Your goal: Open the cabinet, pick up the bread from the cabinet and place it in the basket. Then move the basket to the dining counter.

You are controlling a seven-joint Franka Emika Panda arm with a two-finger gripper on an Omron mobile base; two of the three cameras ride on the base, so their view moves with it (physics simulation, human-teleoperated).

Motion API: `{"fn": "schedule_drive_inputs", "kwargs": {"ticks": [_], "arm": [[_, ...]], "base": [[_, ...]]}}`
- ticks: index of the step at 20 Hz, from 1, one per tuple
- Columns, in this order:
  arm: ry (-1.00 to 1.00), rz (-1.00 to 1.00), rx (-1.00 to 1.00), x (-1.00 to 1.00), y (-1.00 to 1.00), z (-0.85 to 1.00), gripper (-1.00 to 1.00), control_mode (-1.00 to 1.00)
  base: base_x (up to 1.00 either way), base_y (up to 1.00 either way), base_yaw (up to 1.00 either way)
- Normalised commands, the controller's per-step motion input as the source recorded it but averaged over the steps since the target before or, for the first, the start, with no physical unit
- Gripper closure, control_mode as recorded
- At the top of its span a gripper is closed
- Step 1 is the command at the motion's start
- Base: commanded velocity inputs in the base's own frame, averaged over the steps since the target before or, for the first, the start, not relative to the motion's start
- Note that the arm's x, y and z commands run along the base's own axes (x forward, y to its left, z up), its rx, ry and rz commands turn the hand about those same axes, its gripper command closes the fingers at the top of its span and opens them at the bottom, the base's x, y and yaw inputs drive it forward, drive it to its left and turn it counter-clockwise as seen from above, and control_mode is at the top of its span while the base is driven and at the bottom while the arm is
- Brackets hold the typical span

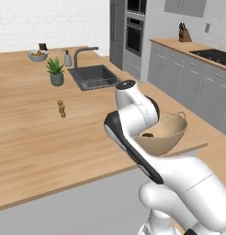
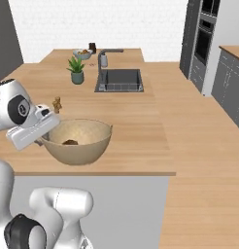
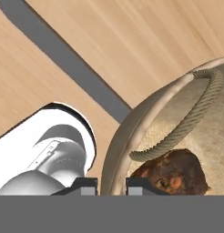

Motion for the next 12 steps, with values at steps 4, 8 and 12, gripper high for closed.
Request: {"fn": "schedule_drive_inputs", "kwargs": {"ticks": [4, 8, 12], "arm": [[0.00, 0.10, 0.00, 0.31, -0.05, 0.00, 1.00, -1.00], [-0.02, 0.00, 0.00, 0.90, -0.01, -0.15, 1.00, -1.00], [-0.09, 0.00, 0.00, 1.00, 0.00, -0.38, 1.00, -1.00]], "base": [[0.00, 0.00, 0.00], [0.00, 0.00, 0.00], [0.00, 0.00, 0.00]]}}
